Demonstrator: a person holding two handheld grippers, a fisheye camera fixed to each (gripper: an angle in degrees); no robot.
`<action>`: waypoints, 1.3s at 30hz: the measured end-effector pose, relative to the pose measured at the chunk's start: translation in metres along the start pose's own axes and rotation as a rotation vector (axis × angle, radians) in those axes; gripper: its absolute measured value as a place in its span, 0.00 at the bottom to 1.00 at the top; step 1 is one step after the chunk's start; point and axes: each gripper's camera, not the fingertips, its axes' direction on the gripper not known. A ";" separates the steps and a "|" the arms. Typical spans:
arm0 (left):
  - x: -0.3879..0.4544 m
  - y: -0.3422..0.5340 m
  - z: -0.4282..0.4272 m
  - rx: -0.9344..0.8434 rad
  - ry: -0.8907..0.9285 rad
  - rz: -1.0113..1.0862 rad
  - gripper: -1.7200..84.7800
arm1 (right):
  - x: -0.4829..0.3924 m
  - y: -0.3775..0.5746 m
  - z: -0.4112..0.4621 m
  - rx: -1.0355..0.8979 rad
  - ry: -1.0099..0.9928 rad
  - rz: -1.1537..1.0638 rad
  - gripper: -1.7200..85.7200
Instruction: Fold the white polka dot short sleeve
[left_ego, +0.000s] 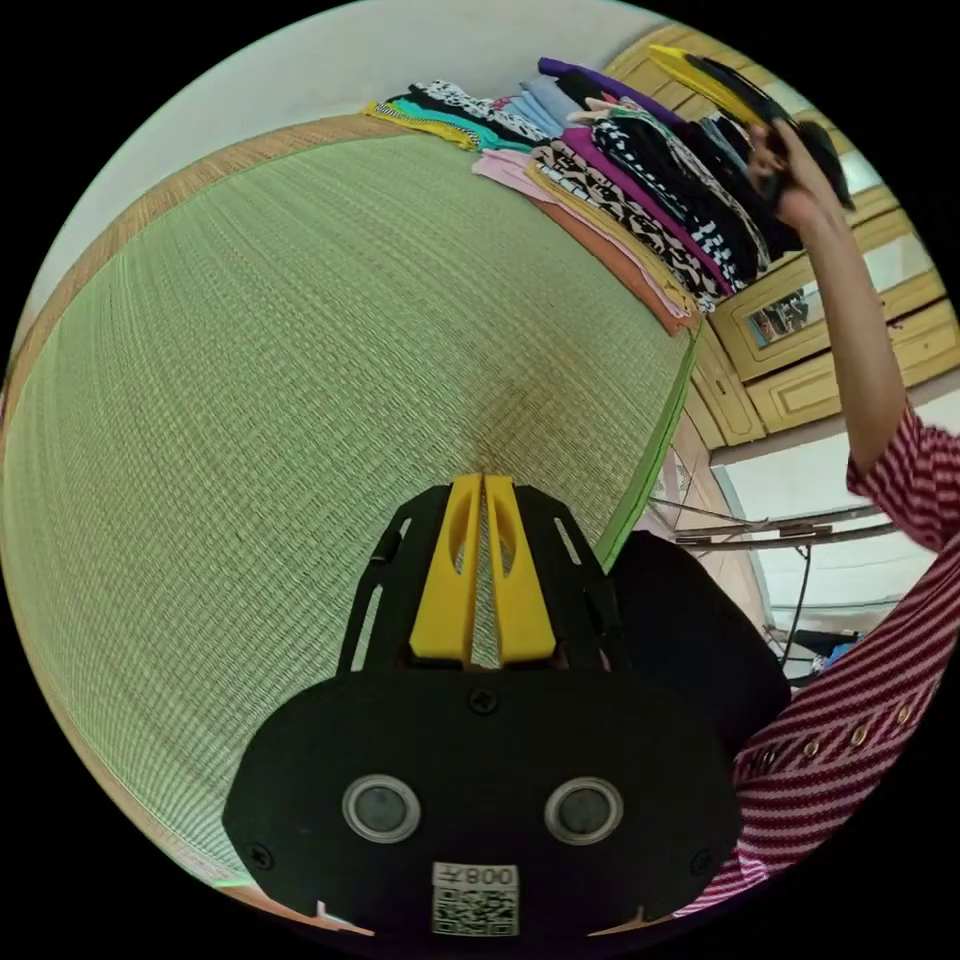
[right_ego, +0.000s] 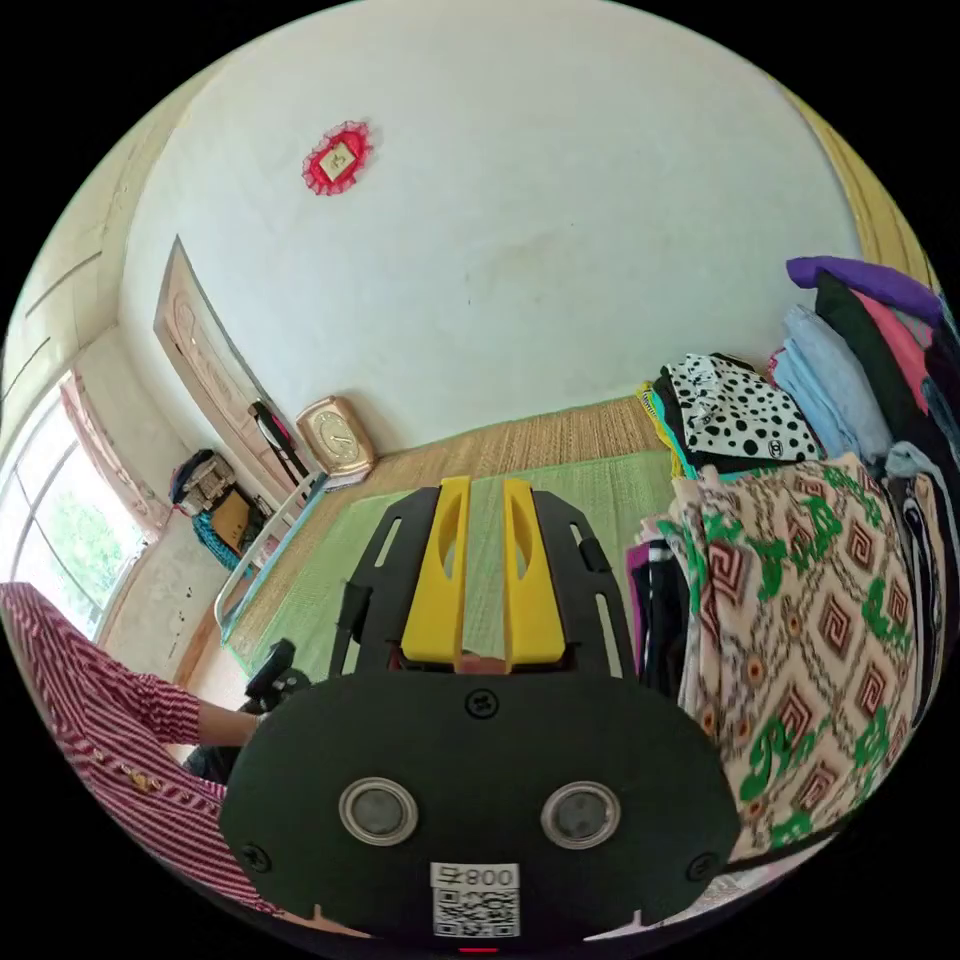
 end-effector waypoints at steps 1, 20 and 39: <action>-0.002 0.009 -0.002 0.017 -0.011 0.016 0.02 | -0.001 -0.008 0.011 -0.011 0.008 -0.002 0.10; -0.075 0.133 -0.040 0.122 0.015 0.057 0.02 | 0.161 -0.176 0.225 -0.196 0.526 0.378 0.14; -0.158 0.238 -0.089 0.142 0.039 0.010 0.02 | 0.088 -0.206 0.229 -0.072 0.131 0.310 0.05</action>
